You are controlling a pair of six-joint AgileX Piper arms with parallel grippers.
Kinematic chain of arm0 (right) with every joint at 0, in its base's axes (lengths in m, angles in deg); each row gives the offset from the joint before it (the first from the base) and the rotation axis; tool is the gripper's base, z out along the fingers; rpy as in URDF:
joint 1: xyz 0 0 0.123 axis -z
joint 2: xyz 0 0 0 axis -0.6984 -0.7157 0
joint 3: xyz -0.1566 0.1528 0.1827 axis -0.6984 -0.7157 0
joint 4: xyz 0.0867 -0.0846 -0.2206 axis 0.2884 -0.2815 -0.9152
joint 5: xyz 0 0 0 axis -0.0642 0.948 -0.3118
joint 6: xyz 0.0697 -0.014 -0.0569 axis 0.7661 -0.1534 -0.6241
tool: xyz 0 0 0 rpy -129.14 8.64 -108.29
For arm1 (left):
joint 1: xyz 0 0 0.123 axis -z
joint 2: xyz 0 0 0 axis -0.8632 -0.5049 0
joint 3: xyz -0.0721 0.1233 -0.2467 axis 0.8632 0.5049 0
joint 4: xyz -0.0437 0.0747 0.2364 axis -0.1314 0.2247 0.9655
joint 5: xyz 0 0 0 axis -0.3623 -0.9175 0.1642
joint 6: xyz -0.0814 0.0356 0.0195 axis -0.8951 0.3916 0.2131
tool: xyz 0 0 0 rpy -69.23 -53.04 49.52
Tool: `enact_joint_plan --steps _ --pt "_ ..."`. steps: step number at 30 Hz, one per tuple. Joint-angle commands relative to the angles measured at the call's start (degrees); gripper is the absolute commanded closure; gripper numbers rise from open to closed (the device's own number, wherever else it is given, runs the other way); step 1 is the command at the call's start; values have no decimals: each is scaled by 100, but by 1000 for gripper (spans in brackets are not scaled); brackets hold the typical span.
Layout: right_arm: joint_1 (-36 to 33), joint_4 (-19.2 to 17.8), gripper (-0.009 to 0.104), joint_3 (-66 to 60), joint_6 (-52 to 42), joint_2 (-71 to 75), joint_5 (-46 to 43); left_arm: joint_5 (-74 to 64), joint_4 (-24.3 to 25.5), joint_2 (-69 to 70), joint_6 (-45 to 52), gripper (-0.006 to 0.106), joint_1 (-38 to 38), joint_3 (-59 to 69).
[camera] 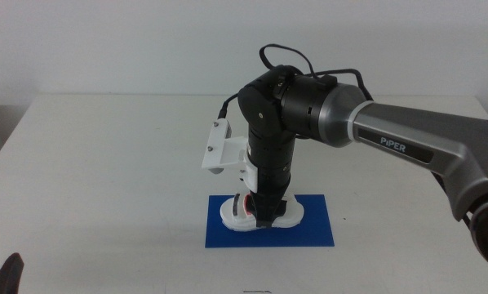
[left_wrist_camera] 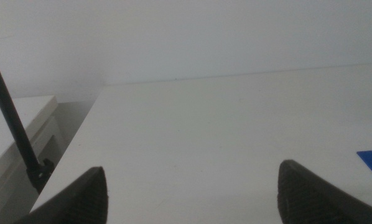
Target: Use one arm to grab the shoe from the table and place it on the mat.
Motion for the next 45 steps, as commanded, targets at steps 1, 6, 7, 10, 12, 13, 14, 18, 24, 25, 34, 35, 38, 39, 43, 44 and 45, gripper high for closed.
enact_joint_plan --steps 1,6,7,10,12,13,14,18,24,25,34,35,38,39,43,44,45 --pt "48 -62 96 164 -2 316 -92 471 -49 106 -83 7 23 -19" --pt "52 8 92 164 -2 277 -87 471 -49 106 -87 7 23 -19" --pt "52 33 89 164 -2 277 -87 471 -49 106 -87 7 23 -19" --pt "52 69 77 164 3 277 -93 471 -49 106 -87 7 23 -19" --pt "52 69 66 163 3 277 -87 471 -49 106 -87 7 23 -19" --pt "52 69 60 157 3 277 -87 471 -49 106 -87 7 23 -19" --pt "59 69 41 157 3 277 -116 471 -49 106 -87 7 23 -19" --pt "59 95 20 157 3 317 -124 471 -49 106 -87 7 23 -19" --pt "211 248 7 -18 803 1088 -168 471 -49 106 -87 7 23 -19" --pt "274 242 7 -167 1007 1374 -222 471 -49 106 -87 7 23 -19" --pt "1483 371 15 -3024 2480 4600 -2147 471 -49 106 -87 7 23 -19" --pt "1668 338 16 -3358 2569 4932 -2348 471 -49 106 -87 7 23 -19" --pt "2128 331 18 -4248 2596 5753 -2800 471 -49 106 -87 7 23 -19" --pt "2284 351 18 -4503 2596 6017 -2918 471 -49 106 -87 7 23 -19" --pt "2836 690 18 -5426 2721 6950 -3614 471 -49 106 -87 7 23 -19" --pt "2951 775 18 -5718 2792 7224 -3903 471 -49 106 -87 7 23 -19" --pt "3029 795 18 -6024 2840 7525 -4220 471 -49 106 -87 7 23 -19"
